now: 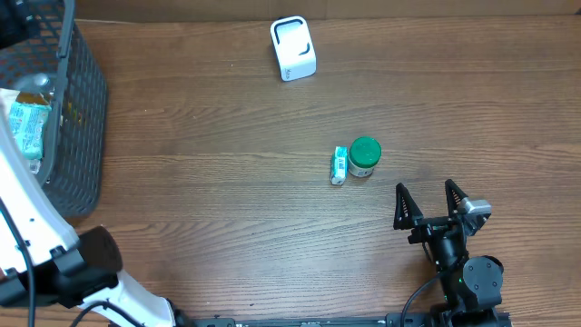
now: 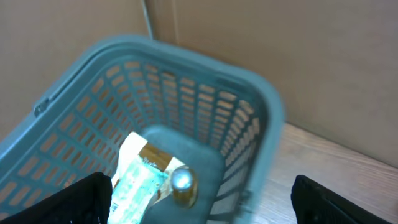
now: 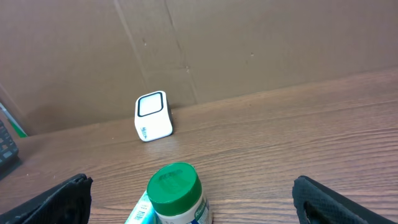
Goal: Scan the item barcode
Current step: 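Move the left gripper back into the grey basket, then grasp the yellow-capped bottle in the basket and lift it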
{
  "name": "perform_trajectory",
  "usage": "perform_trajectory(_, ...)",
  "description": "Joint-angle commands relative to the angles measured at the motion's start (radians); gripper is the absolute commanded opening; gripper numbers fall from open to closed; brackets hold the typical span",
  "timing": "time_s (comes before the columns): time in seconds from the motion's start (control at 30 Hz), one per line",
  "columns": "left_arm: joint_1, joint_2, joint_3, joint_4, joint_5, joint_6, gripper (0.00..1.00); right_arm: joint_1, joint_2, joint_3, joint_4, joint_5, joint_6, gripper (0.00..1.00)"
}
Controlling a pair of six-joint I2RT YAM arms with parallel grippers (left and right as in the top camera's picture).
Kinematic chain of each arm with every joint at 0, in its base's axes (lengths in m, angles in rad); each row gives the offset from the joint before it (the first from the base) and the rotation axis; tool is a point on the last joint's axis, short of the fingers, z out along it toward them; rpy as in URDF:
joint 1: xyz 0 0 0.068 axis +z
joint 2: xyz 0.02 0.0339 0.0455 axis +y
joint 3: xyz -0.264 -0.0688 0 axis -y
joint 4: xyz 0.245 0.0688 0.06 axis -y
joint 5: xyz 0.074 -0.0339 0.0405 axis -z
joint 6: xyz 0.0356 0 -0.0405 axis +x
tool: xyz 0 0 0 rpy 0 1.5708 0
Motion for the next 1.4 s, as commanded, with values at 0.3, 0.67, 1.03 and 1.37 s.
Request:
perform_trajectory(0.3,0.073,0.231,0.018,-0.039,0.088,0.057,0.95,-0.006,-0.007,-0.011,0.005,-0.005,-0.007,1.00)
perform_trajectory(0.67,0.079,0.333,0.011,-0.084,0.085,0.071,0.95,-0.006,-0.007,-0.011,0.005,-0.005,-0.007,1.00)
perform_trajectory(1.03,0.080,0.445,0.006,-0.114,0.090,0.109,0.93,-0.006,-0.007,-0.011,0.005,-0.005,-0.007,1.00)
perform_trajectory(1.37,0.080,0.517,0.006,-0.110,0.089,0.119,0.80,-0.006,-0.007,-0.011,0.005,-0.005,-0.007,1.00)
